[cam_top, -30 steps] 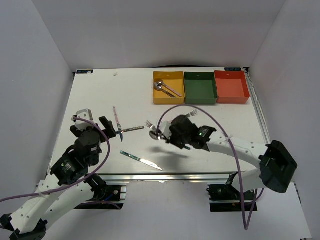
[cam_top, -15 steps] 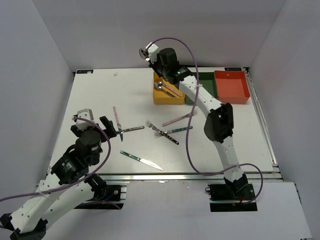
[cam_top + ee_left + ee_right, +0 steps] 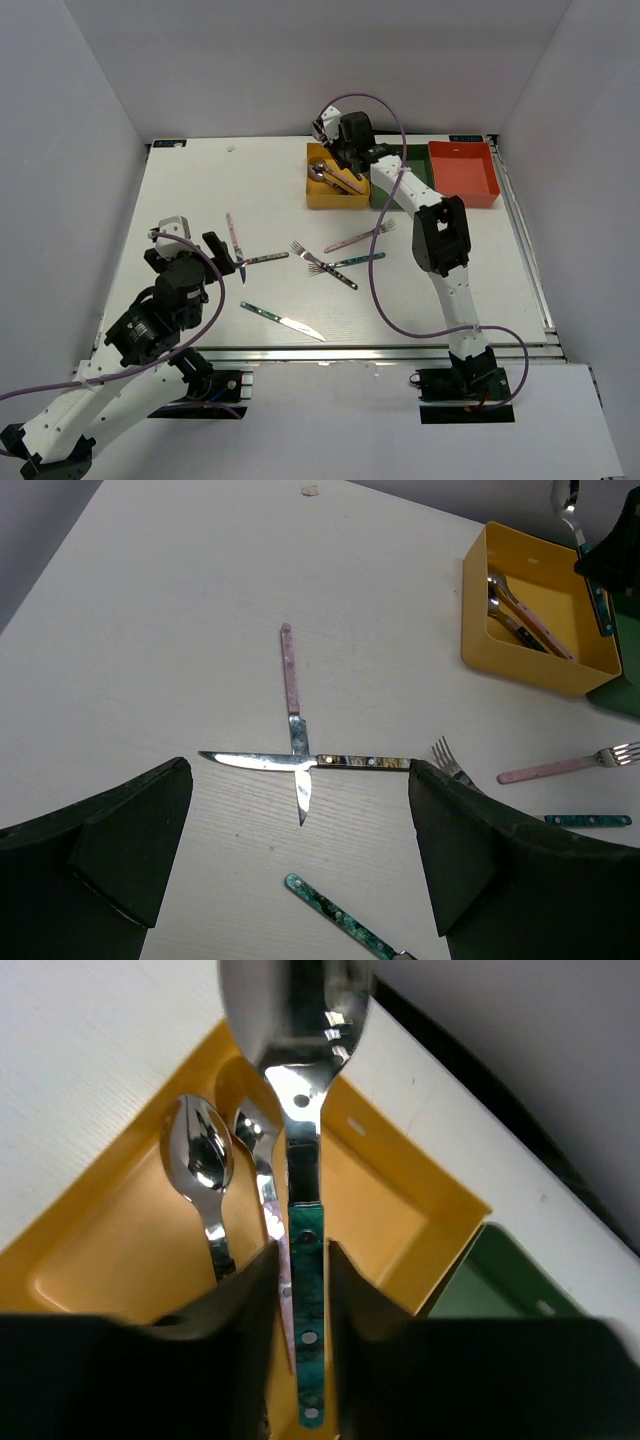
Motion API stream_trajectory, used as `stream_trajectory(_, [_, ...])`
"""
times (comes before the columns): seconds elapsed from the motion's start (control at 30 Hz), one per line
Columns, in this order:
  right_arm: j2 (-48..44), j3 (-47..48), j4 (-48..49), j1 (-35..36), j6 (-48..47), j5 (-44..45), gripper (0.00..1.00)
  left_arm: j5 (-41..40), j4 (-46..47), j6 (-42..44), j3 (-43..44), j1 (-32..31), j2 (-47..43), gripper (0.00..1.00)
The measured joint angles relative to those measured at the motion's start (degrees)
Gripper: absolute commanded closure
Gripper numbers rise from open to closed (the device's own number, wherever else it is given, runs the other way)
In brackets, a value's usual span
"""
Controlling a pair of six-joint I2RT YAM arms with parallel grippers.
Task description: Sort the eating utensils into containers
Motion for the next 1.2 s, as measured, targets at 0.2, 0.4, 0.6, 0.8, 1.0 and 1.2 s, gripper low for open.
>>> stream_trajectory(0.2, [-0.3, -2.3, -1.0, -0.4, 0.9, 0.2, 0.37, 0.1, 0.0, 0.0, 0.0, 0.0, 0.3, 0.02])
stream_trajectory(0.4, [-5.6, -3.7, -4.0, 0.6, 4.3, 3.0, 0.11, 0.1, 0.0, 0.0, 0.0, 0.0, -0.1, 0.02])
stream_trajectory(0.6, [-26.3, -20.3, -3.5, 6.5, 13.1, 16.5, 0.11, -0.8, -0.1, -0.4, 0.0, 0.0, 1.0, 0.02])
stream_trajectory(0.8, [-45.0, -43.2, -0.1, 15.0, 19.1, 11.2, 0.30, -1.8, -1.1, -1.1, 0.0, 0.0, 3.1, 0.02])
stream_trajectory(1.0, [-46.4, -60.0, -2.1, 16.0, 22.3, 6.3, 0.50, -1.8, -1.1, -1.1, 0.0, 0.0, 2.5, 0.02])
stream_trajectory(1.2, [-44.1, -63.5, -3.7, 18.4, 22.0, 2.6, 0.49, -1.8, -1.1, -1.1, 0.0, 0.0, 2.6, 0.02])
